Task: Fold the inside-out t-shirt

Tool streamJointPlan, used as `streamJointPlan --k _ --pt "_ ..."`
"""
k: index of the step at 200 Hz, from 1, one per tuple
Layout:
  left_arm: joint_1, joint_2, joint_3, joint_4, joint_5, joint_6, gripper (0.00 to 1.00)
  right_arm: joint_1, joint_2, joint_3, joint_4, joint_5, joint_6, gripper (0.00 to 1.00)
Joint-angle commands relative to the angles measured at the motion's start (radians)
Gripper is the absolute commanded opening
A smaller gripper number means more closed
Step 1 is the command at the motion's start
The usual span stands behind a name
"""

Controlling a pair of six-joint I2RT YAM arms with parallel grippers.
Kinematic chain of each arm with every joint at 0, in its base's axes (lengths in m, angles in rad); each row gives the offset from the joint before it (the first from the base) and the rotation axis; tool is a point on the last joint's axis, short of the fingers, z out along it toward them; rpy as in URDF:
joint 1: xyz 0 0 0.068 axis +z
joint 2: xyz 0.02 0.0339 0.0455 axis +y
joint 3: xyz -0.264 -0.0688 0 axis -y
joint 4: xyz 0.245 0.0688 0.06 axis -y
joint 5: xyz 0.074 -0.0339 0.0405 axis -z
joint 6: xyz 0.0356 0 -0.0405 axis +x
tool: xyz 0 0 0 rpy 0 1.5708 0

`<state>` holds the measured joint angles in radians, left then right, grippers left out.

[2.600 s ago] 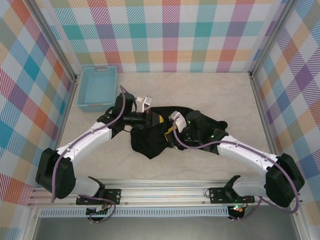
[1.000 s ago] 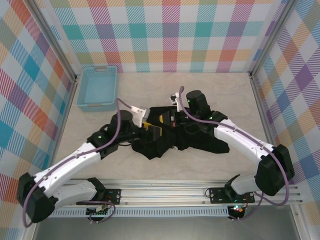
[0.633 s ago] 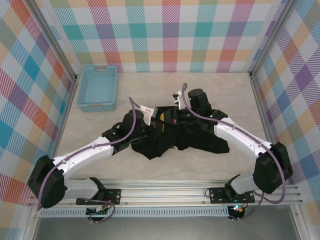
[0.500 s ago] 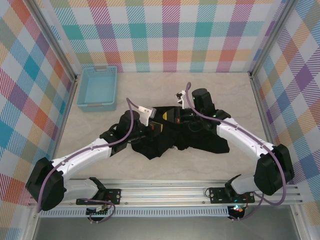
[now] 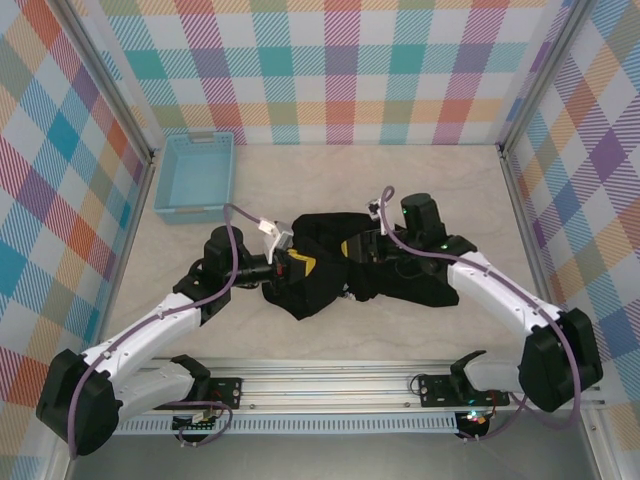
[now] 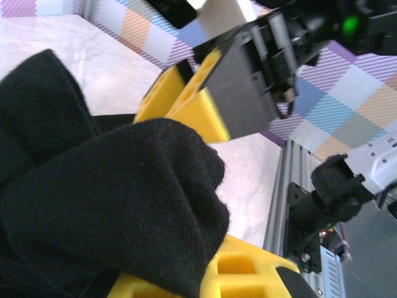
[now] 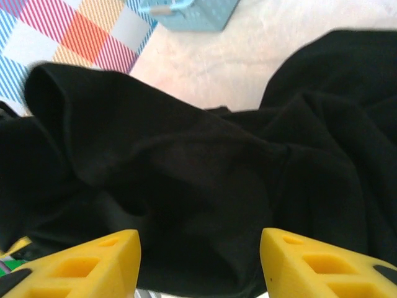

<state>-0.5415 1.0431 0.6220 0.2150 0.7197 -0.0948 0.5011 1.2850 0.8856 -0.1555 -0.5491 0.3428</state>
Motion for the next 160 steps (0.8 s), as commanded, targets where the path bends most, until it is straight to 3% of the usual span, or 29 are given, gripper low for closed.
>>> streamJointPlan --k 1,30,46,55,66,85,118,147,160 --pt "0.008 -0.007 0.025 -0.004 0.084 0.052 0.0 0.024 0.048 0.018 0.089 -0.045 -0.045 0.55" --pt "0.008 -0.013 0.024 -0.015 0.082 0.052 0.0 0.062 0.149 0.059 0.142 -0.069 -0.052 0.63" --pt "0.008 -0.023 0.02 -0.018 0.065 0.05 0.0 0.076 0.192 0.087 0.14 -0.069 -0.052 0.59" --pt "0.008 -0.029 0.016 -0.019 0.052 0.046 0.0 0.077 0.2 0.09 0.155 -0.076 -0.044 0.47" --pt "0.008 -0.035 0.012 -0.026 0.025 0.041 0.0 0.076 0.18 0.089 0.146 -0.046 -0.049 0.24" --pt "0.009 -0.051 -0.008 -0.036 -0.058 0.011 0.0 0.058 0.102 0.08 0.084 0.024 -0.08 0.0" --pt "0.018 -0.062 -0.084 -0.056 -0.173 -0.045 0.02 -0.037 -0.086 -0.036 0.156 -0.058 0.011 0.0" --pt "0.023 -0.042 -0.127 -0.076 -0.28 -0.084 0.06 -0.038 -0.137 -0.111 0.257 -0.101 0.069 0.0" --pt "0.023 -0.039 -0.134 -0.09 -0.339 -0.1 0.17 -0.038 -0.14 -0.131 0.29 -0.093 0.089 0.0"
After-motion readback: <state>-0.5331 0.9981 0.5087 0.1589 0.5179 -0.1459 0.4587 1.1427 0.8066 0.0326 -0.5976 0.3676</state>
